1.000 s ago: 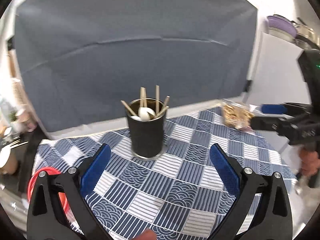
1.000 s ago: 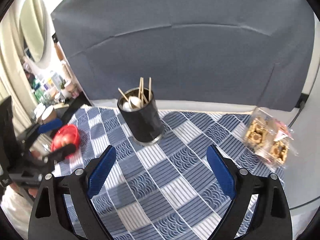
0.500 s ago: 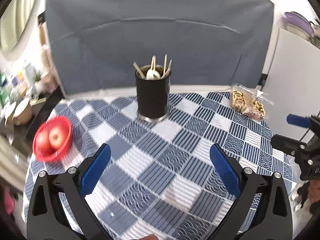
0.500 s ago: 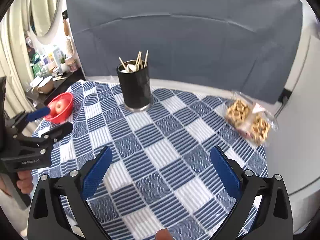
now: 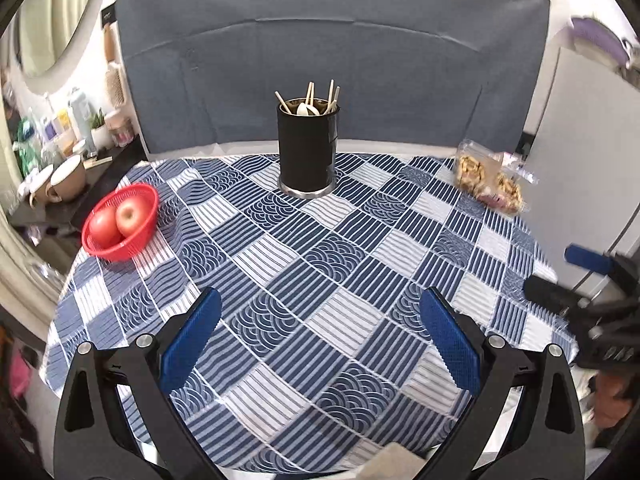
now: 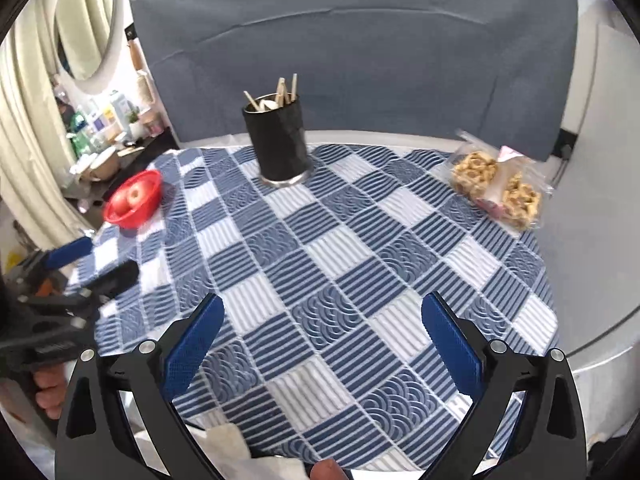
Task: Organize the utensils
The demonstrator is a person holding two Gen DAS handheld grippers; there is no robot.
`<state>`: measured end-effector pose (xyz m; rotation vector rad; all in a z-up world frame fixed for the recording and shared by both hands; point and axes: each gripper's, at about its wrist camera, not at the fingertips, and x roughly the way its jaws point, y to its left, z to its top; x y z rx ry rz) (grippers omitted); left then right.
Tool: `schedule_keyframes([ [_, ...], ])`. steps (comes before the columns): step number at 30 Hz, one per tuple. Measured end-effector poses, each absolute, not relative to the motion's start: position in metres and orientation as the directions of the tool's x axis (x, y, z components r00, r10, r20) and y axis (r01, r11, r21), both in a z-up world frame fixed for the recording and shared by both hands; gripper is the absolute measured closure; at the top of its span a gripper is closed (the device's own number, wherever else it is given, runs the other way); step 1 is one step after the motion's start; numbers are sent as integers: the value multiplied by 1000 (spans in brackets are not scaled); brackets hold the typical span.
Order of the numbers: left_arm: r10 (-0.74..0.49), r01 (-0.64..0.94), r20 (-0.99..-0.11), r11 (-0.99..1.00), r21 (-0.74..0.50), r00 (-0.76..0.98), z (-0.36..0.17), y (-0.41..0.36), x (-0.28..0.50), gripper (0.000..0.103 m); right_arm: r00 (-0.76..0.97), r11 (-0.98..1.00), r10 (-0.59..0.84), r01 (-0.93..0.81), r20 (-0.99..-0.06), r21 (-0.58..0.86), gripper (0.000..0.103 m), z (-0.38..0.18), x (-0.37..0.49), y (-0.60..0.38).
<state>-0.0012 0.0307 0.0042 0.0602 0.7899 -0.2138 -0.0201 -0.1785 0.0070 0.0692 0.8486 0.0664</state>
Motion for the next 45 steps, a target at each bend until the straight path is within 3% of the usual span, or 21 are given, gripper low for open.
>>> schedule_keyframes([
  [7,-103,190,-701,981,47,705,-2,24,-9,6,665,993,87,-1,-742,116,8,6,-21,-187],
  [45,-73,140,-758,990,24,648,-15,32,-2,6,655,993,80,10,-752,114,8,2,-21,-185],
])
